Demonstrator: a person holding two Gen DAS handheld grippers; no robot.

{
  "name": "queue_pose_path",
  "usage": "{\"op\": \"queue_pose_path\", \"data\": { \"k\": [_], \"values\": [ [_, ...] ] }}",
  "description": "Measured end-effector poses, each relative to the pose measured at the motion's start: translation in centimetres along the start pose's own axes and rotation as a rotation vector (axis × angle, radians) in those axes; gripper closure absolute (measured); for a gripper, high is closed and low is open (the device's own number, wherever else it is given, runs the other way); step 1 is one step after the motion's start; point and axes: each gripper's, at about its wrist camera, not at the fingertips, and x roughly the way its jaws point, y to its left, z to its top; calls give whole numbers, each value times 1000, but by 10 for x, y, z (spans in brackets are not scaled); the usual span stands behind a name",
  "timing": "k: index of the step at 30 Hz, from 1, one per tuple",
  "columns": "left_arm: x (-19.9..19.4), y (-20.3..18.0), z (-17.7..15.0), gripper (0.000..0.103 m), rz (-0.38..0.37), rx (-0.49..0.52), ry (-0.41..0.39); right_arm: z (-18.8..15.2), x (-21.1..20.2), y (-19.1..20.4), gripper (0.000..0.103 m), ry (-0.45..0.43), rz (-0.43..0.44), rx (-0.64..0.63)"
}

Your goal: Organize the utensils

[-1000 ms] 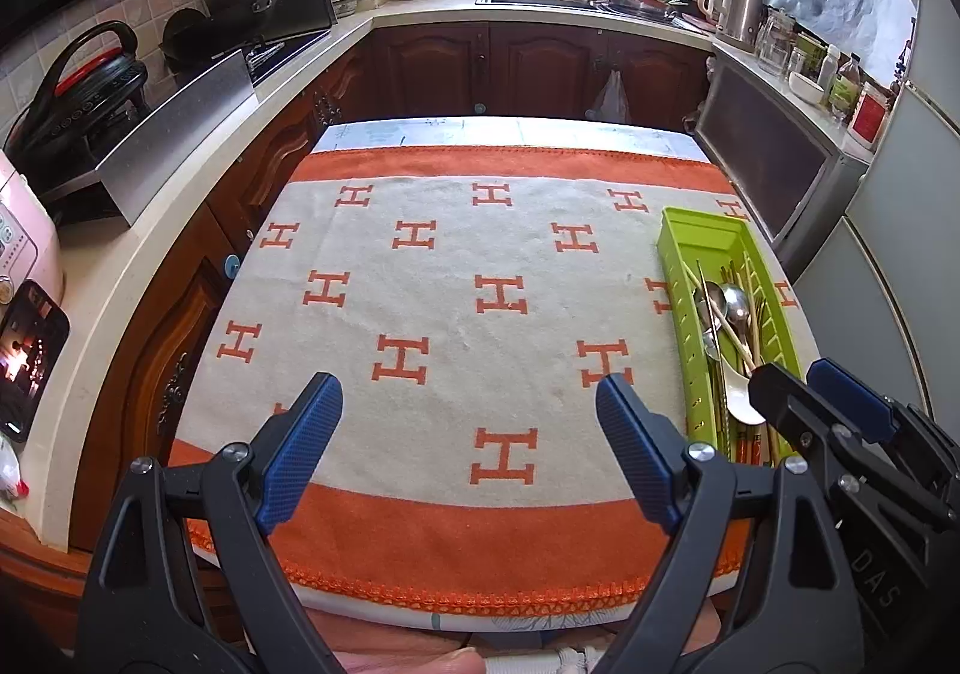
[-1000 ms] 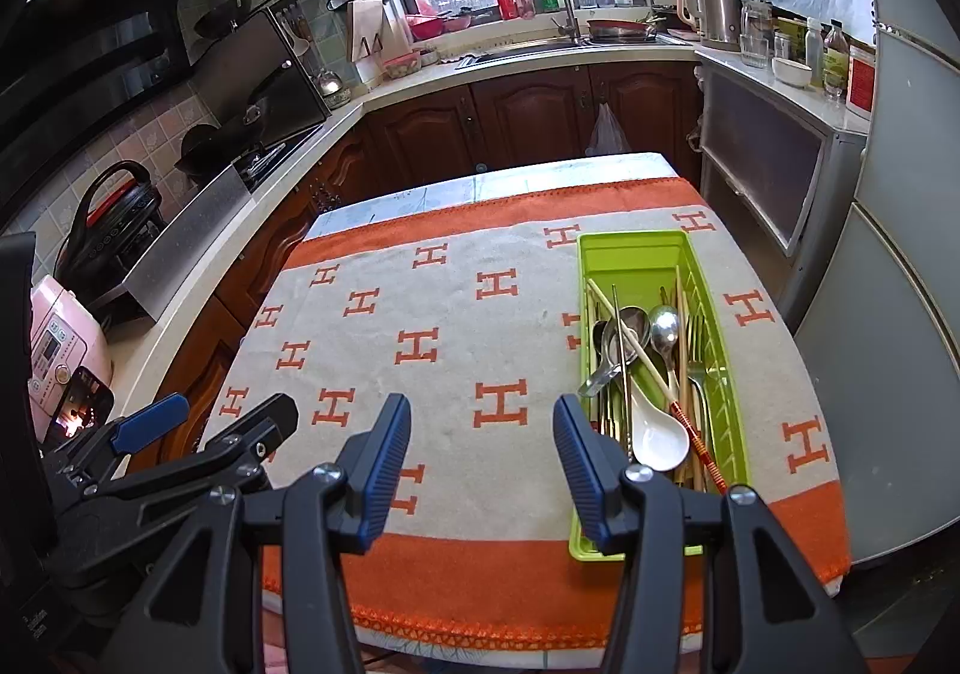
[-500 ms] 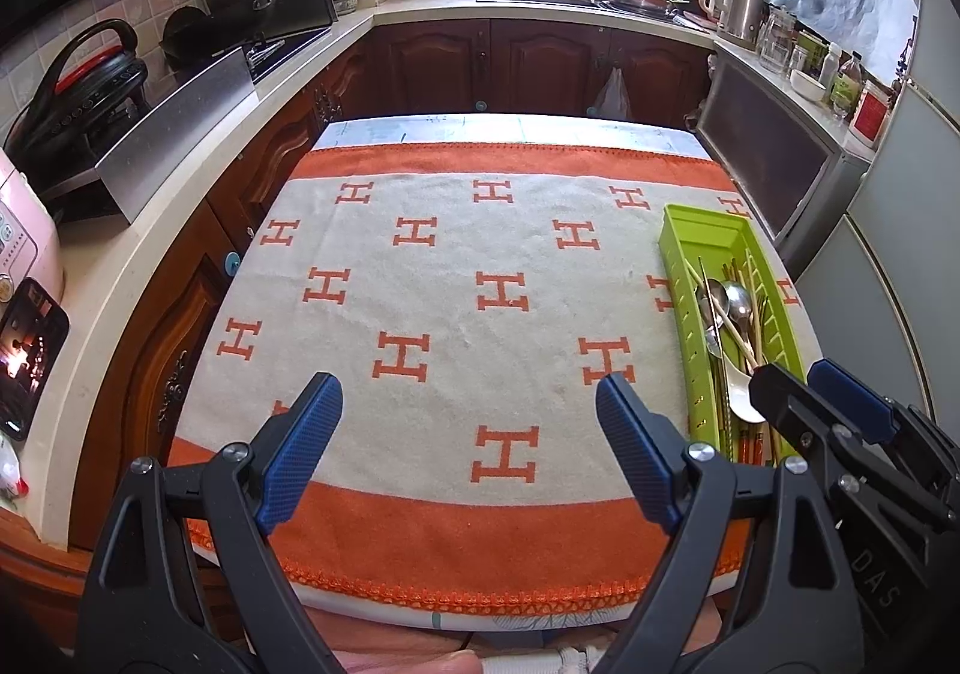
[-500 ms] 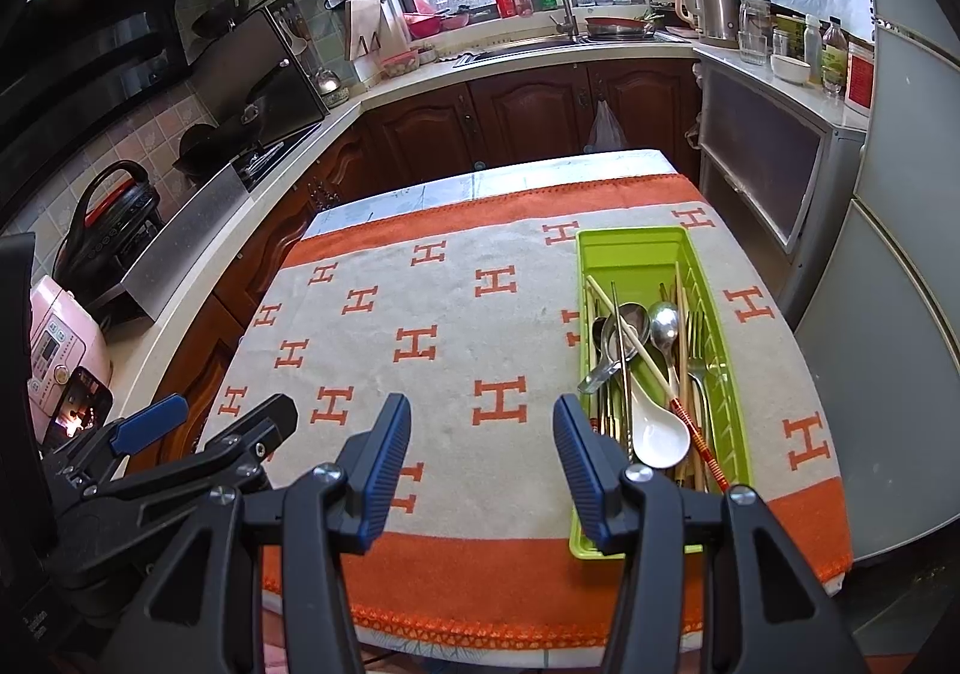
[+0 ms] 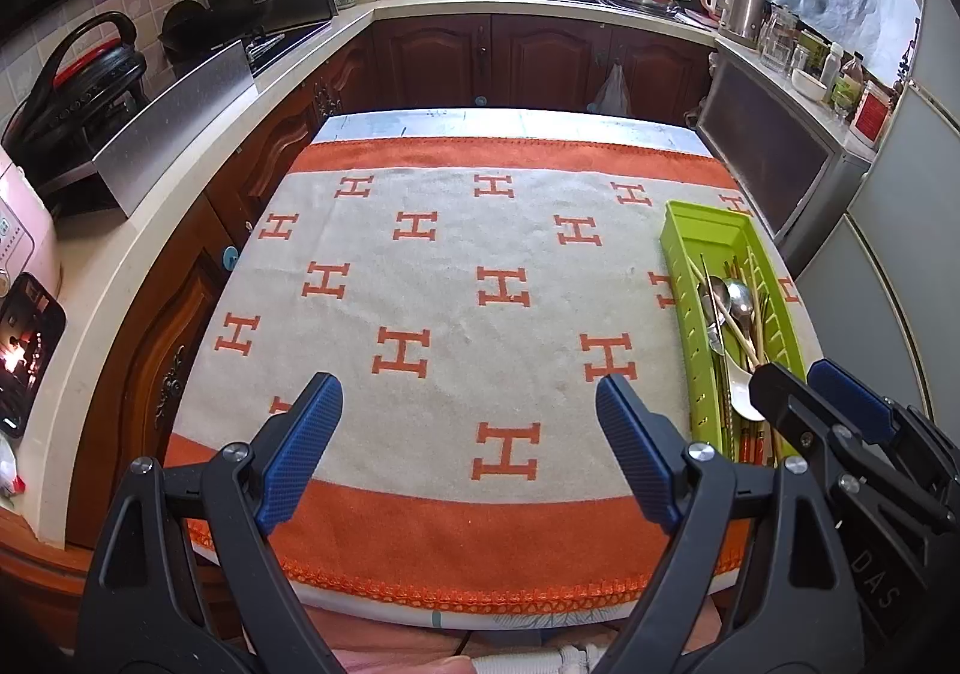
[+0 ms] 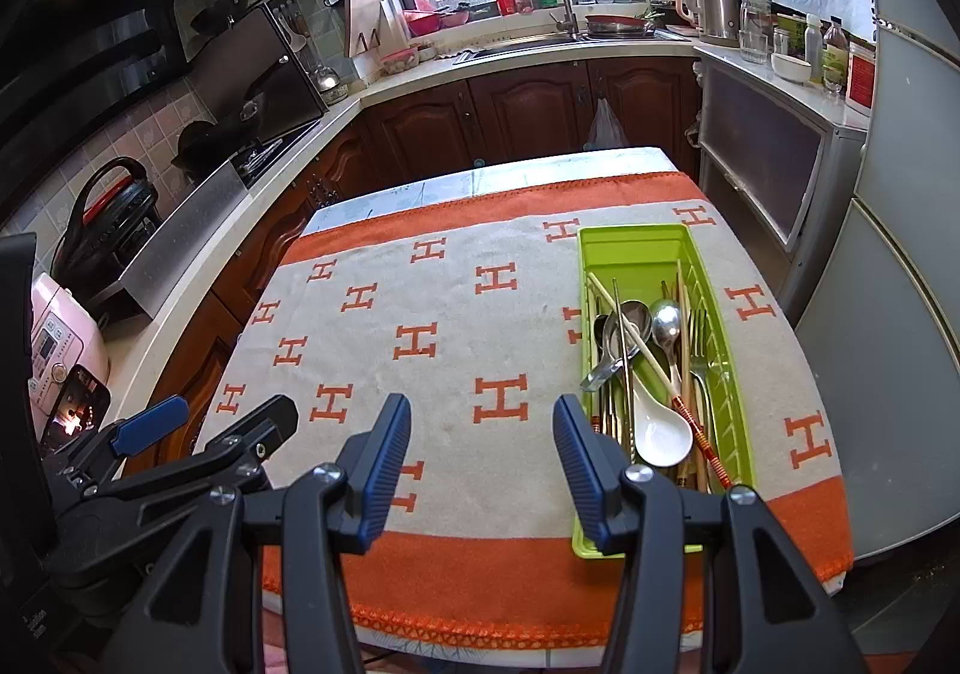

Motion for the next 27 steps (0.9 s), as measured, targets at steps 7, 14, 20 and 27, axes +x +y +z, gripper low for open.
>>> {"op": "queue_pose_path", "data": {
  "k": [7,14,20,27],
  "values": [
    [3,1,-1,18,-1,-2,4,0,0,1,53,1,-3,-1],
    [3,2,-2,18,-3,-2,4,0,0,2,53,1,-6,-1],
    [3,4,-3,18,-3,-8,0,-1,1,4,53,0,-7,-4],
    [2,11,-5,18,-6,-18,0,-5,1,2,53,1,-15,-13]
  ]
}}
